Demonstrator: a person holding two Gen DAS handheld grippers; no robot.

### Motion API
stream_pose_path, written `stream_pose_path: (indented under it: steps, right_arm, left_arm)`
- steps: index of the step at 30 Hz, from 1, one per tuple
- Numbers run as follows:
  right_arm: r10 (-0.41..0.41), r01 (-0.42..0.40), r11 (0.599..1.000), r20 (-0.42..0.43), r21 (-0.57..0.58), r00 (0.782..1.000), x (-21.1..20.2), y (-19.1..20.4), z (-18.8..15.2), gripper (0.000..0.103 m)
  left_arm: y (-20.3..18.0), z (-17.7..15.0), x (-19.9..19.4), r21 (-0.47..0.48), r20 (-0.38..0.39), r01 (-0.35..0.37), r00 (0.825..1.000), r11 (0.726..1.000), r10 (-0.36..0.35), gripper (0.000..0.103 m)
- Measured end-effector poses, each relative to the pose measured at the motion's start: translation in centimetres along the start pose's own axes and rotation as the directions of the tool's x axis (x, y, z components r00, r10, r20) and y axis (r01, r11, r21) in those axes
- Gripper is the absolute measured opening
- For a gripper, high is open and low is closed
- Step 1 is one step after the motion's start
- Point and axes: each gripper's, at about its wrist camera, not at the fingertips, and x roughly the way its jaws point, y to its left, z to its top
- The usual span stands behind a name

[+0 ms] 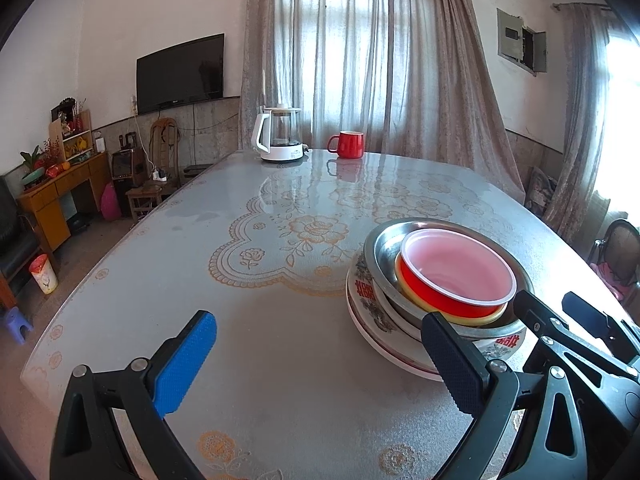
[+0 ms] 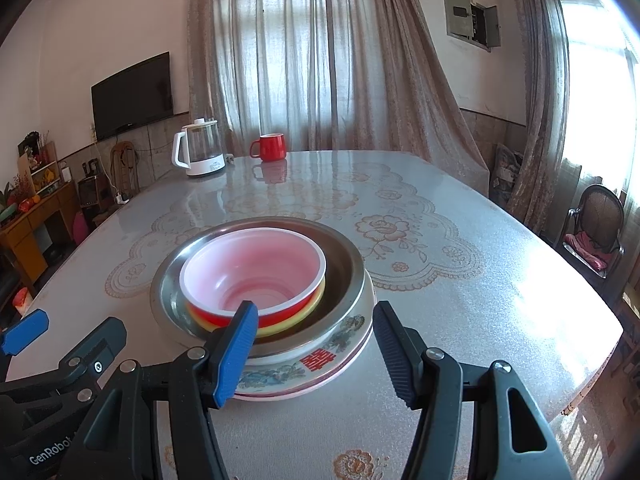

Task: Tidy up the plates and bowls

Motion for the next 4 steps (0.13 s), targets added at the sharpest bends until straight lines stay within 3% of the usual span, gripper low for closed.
stream_pose_path:
  steps: [4]
  right_arm:
    - [0.004,-0.004,1.000,0.000,0.001,1.000,0.09,-0.05,0.00,0.060]
  left_arm:
    - [0.09,-0.06,0.18,-0.002,-0.010,0.000,1.000,1.000,0.000,0.103]
